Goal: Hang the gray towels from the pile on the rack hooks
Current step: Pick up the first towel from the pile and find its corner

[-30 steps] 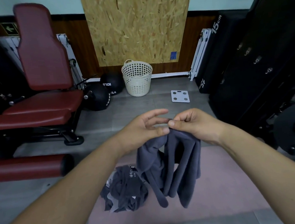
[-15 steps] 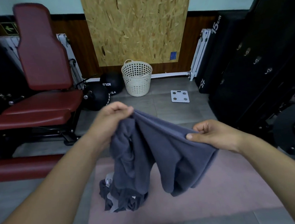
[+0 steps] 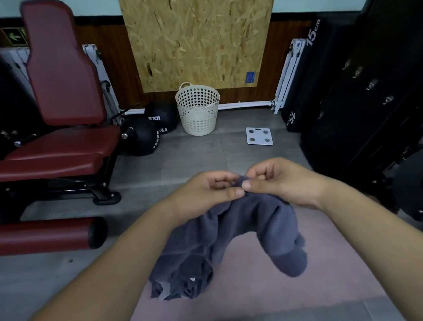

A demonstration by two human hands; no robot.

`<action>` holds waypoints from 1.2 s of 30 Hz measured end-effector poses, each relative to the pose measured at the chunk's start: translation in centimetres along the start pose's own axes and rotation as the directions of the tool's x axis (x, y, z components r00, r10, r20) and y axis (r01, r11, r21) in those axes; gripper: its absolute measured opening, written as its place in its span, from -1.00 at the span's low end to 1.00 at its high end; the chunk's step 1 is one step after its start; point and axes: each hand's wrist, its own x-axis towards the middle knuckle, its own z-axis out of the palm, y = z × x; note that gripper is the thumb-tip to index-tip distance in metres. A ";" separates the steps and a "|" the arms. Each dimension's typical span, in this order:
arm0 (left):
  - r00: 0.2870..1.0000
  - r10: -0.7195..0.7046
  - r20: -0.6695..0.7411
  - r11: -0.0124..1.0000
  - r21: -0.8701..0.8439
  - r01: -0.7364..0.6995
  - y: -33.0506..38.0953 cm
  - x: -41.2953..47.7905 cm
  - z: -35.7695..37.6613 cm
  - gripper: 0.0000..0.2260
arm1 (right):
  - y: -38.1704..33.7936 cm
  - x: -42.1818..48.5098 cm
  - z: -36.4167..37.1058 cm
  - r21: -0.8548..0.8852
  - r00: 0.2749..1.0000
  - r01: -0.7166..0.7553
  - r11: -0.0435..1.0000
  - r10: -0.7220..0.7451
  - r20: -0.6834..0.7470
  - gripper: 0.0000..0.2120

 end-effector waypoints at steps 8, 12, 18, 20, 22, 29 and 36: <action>0.949 0.012 -0.316 0.967 -0.239 -0.092 0.0 -0.7 -2.8 -0.89 | 1.6 -2.4 -2.4 -0.138 0.981 -0.190 0.972 0.194 0.017 -0.67; 0.915 -0.031 -0.403 0.963 -0.256 -0.080 -0.3 -0.7 -3.4 -0.81 | 2.0 -3.2 -3.5 -0.060 0.976 -0.196 0.979 0.189 -0.107 -0.65; 0.844 -0.169 -0.508 0.868 -0.483 -0.117 -1.7 -0.4 -4.2 -0.80 | 2.5 -3.8 -2.7 -0.082 0.966 -0.214 0.973 0.198 -0.169 -0.76; 0.812 -0.160 -0.562 0.907 -0.408 -0.103 -2.0 -0.4 -4.0 -0.89 | 2.4 -3.8 -2.5 0.121 0.978 -0.109 0.987 0.128 -0.165 -0.75; 0.774 -0.166 -0.611 0.941 -0.333 -0.061 -2.0 -0.5 -3.6 -0.80 | 2.3 -3.3 -2.1 0.287 0.984 0.023 0.958 0.030 -0.178 -0.64; 0.837 -0.372 -0.401 0.881 -0.438 0.181 -1.1 -0.5 -3.2 -0.65 | 1.7 -2.1 -0.1 0.368 0.993 0.114 0.923 -0.103 -0.051 -0.56; 0.846 -0.356 -0.397 0.837 -0.539 0.099 -1.6 -0.8 -1.5 -0.86 | 1.4 -1.4 1.8 -0.021 0.975 0.078 0.997 -0.081 -0.205 -0.90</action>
